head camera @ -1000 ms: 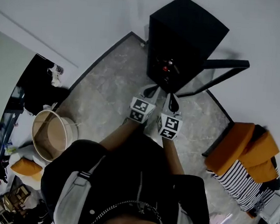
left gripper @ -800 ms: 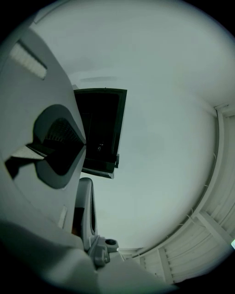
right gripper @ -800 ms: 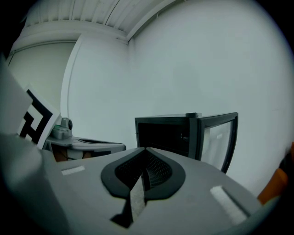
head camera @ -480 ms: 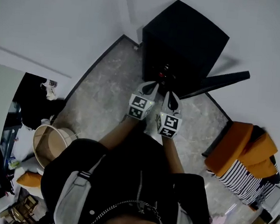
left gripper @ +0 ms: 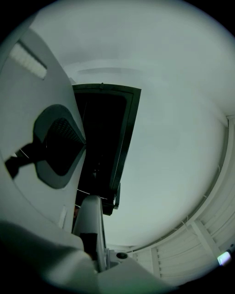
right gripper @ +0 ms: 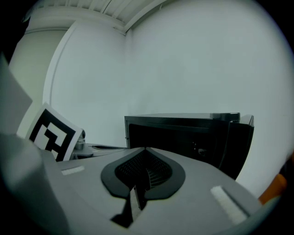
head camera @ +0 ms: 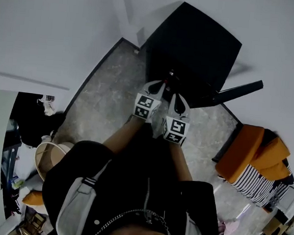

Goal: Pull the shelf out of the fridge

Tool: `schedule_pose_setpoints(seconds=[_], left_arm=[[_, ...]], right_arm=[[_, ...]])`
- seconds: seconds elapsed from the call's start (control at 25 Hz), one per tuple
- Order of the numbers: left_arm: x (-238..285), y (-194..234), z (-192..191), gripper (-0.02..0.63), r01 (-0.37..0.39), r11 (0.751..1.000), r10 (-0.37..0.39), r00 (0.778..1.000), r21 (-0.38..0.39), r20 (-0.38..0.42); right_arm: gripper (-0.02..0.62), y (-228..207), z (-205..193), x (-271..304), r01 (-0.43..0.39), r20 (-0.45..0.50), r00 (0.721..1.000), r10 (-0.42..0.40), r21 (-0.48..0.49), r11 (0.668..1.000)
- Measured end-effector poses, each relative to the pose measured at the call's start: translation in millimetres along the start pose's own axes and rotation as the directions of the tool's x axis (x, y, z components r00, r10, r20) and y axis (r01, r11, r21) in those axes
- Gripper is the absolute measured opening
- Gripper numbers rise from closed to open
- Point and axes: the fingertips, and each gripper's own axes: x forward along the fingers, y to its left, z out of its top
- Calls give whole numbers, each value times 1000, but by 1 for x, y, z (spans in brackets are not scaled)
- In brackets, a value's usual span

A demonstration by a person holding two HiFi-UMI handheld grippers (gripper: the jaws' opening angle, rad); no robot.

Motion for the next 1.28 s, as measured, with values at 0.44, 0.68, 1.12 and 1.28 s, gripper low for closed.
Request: schedule_pose_setpoints(seconds=[0.44,0.68,1.12,1.28], left_arm=[[27,46,13,11,-49,985,63,995,-167,78],[49,62,5,34,-20,932,60,993,-362,99],[93,91,-10,126,74,706,55,986,-704,160],[114,97,-16,141,120,577,60,980,-808,188]], right_arm=[[2,8,-3,7,-6,-26,1000,6,-25,1000],[2,-1,-4,17,-19,-32,999,17,-66,998],[2,-5,4,22,-34,-46,998,30,-91,995],[3,-19,1,20,-11,-56,998,6,-90,996]])
